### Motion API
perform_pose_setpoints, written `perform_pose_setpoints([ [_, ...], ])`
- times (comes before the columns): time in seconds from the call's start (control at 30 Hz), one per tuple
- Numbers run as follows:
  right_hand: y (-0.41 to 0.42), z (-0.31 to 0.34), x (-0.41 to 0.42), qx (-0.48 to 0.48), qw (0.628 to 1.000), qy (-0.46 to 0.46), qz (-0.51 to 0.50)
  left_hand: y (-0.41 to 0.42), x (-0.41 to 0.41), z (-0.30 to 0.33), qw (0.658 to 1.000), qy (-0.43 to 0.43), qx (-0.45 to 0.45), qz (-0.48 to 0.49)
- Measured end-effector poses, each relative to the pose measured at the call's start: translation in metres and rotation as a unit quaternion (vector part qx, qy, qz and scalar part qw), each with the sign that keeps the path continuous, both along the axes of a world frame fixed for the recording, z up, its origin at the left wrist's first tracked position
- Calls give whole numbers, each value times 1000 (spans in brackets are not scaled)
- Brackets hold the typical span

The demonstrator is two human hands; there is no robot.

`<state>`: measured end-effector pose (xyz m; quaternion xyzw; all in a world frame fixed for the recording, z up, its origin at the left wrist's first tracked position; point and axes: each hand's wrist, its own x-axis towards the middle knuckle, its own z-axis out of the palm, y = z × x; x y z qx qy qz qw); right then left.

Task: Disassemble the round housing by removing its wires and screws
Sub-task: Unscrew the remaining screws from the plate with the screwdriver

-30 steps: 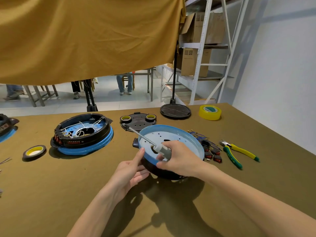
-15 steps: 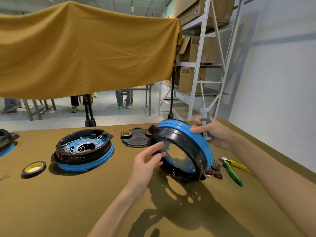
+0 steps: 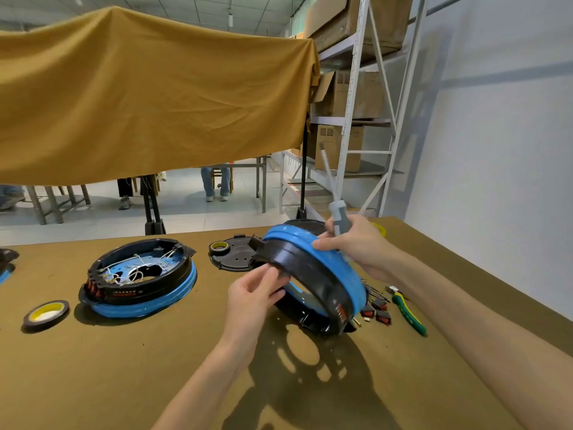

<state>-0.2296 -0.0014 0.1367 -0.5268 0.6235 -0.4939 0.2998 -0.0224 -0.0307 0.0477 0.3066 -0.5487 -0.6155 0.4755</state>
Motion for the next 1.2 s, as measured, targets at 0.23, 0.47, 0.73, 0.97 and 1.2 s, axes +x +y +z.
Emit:
perform_pose_setpoints([
  [0.23, -1, -28, 85, 25, 985, 114, 125, -14, 67, -7, 981, 33, 188, -43],
  [0.47, -16, -81, 122, 128, 976, 143, 98, -20, 85, -44, 963, -26, 266, -39],
  [0.73, 0, -97, 78, 168, 980, 84, 60, -44, 58, -86, 953, -127, 276, 4],
  [0.97, 15, -101, 32, 64, 995, 77, 21, -59, 36, -93, 949, -166, 258, -76],
  [1.2, 30, -108, 19, -64, 993, 83, -55, -64, 40, -105, 953, -127, 259, -89],
])
